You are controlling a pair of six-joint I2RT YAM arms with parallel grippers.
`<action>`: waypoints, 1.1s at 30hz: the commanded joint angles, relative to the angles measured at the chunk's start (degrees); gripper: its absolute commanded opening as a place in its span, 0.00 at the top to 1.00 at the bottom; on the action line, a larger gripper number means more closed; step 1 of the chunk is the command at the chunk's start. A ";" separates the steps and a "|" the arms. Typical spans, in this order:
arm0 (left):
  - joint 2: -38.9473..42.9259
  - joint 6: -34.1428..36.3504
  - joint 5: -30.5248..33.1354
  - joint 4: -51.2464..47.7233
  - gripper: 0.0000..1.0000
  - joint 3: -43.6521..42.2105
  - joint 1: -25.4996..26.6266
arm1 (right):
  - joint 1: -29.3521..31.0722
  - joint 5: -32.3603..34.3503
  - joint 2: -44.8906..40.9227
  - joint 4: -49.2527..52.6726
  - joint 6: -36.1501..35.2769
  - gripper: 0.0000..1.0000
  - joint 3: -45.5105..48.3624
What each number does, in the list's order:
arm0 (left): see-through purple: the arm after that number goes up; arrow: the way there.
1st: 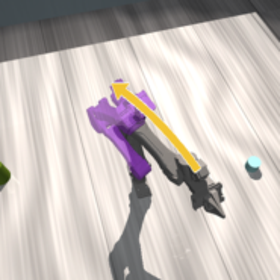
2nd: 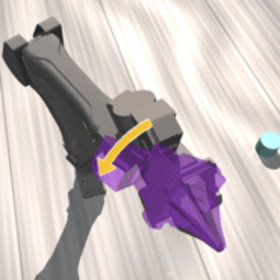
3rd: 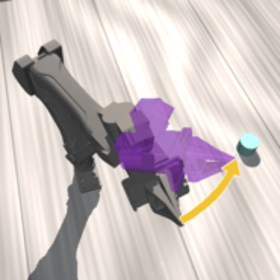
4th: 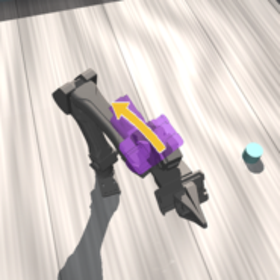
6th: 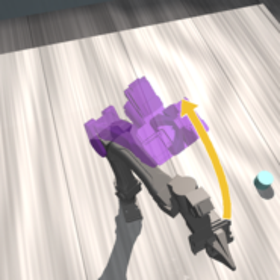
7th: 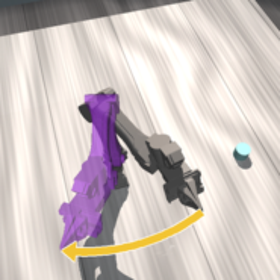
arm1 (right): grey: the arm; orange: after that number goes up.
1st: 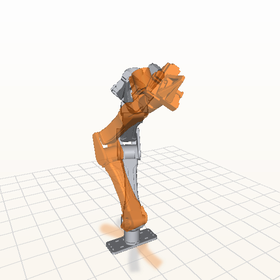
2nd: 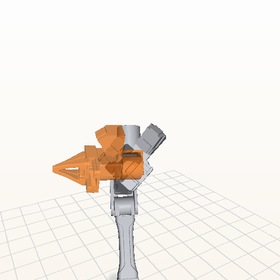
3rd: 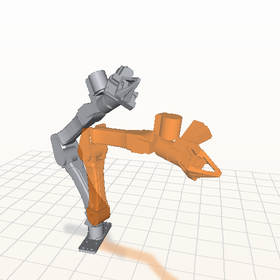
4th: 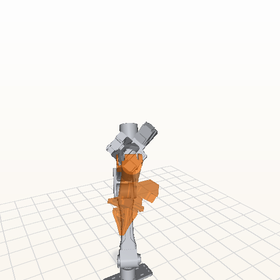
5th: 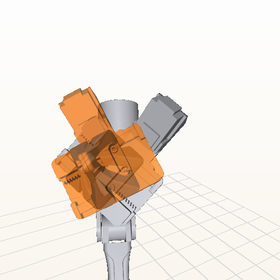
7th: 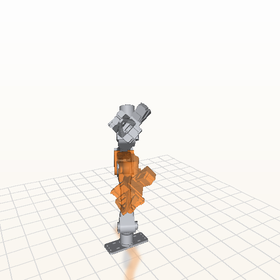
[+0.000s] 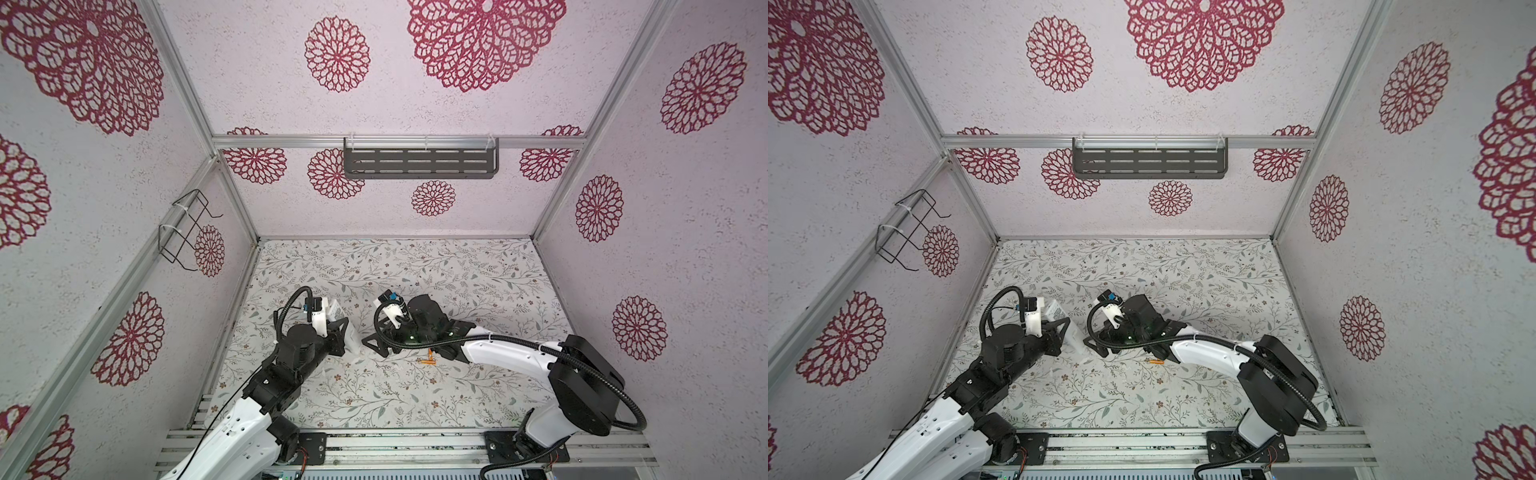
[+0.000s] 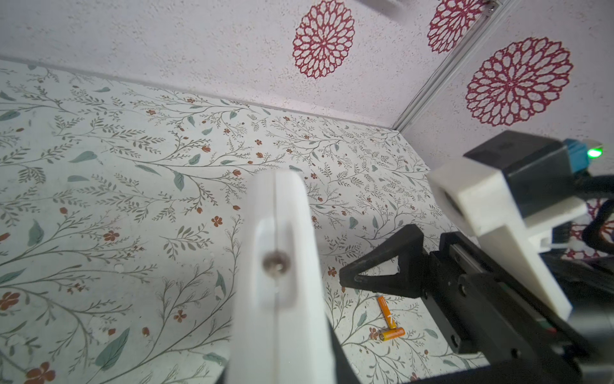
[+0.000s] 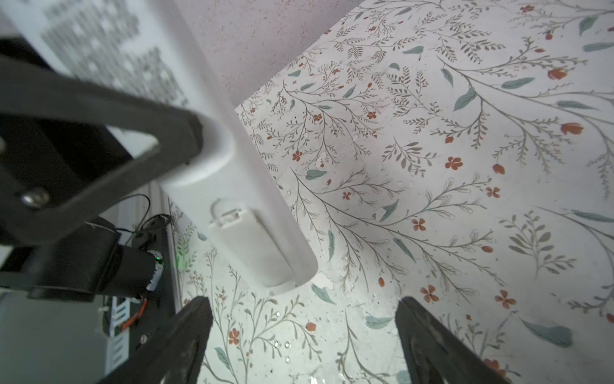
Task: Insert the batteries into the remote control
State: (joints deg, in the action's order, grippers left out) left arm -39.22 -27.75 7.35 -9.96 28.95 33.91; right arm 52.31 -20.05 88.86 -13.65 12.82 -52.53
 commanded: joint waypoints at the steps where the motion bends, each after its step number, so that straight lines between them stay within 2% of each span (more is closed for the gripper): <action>1: 0.03 2.96 4.17 -1.67 1.00 2.19 2.78 | 0.60 -1.18 -2.86 -5.25 -7.38 0.16 0.35; 8: -1.48 6.10 9.50 -3.58 1.00 4.51 7.83 | 3.05 -2.17 -2.84 -10.55 -9.87 0.21 1.78; 20: -0.62 7.51 10.57 -3.30 1.00 4.72 9.74 | 6.11 2.60 0.14 -15.97 -9.38 0.35 1.30; 33: 1.12 8.15 10.71 -3.18 1.00 4.36 11.93 | 6.38 3.42 2.20 -16.19 -10.65 0.39 -0.35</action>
State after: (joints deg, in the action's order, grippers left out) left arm -38.85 -20.93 17.43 -14.41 31.92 45.04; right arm 58.33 -16.71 90.80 -27.20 3.44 -50.59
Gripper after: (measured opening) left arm 0.212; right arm 0.610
